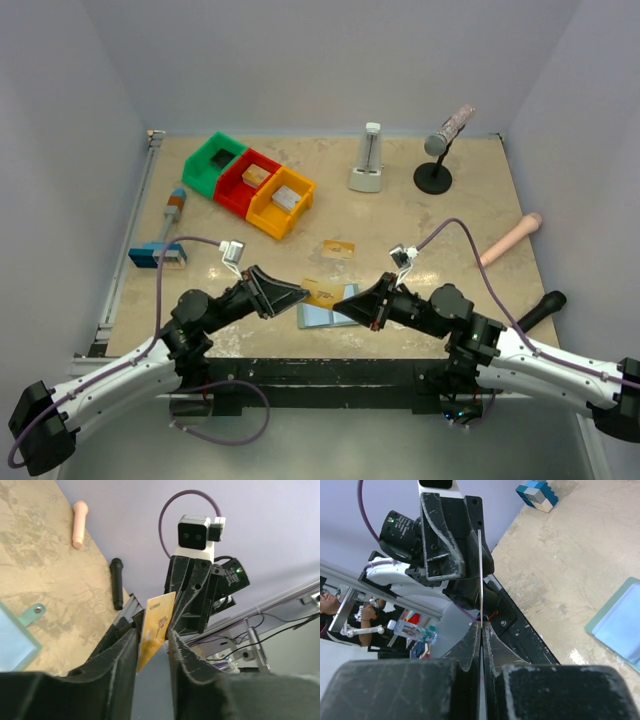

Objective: Take the credit cards out of the card holder
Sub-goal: Place the credit card at the center of the board.

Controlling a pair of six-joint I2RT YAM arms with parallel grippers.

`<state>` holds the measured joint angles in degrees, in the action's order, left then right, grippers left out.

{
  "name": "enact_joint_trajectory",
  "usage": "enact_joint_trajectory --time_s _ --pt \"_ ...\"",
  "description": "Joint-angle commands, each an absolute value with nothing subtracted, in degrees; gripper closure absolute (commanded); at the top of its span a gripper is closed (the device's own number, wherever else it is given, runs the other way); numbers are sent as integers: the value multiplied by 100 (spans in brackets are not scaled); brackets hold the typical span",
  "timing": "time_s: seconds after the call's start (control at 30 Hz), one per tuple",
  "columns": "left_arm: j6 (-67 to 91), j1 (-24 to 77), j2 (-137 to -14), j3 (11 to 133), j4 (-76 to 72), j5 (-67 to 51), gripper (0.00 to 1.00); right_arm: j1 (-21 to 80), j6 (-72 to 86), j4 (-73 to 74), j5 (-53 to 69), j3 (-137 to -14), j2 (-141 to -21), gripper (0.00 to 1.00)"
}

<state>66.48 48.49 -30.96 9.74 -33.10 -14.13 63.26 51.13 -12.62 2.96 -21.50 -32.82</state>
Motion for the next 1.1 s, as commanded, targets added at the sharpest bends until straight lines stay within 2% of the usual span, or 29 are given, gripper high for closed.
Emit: enact_joint_trajectory --time_s 0.0,0.1,0.23,0.33,0.7,0.9,1.07 --pt "6417 4843 -2805 1142 -2956 -1240 59 6284 4966 -802 168 -2460 -3085 100" --pt "6057 4808 -2103 1440 -1631 -653 52 6135 4992 286 -148 -2750 -2892 100" --pt "5713 4781 -1364 2046 574 621 50 5311 5334 1352 -18 -2865 -2953 100" --pt "5660 4772 -1196 2320 1501 1036 49 4651 5301 1608 464 -3014 -3382 100" --pt "5520 4772 -1415 2444 2118 844 51 3446 4527 1117 1941 -4226 -6141 100" --pt "5458 4772 -1468 2408 2136 782 52 3129 4395 906 2346 -4842 -7539 100" --pt "5423 4772 -1494 2382 2153 765 53 2962 4430 616 2435 -5053 -8260 100"
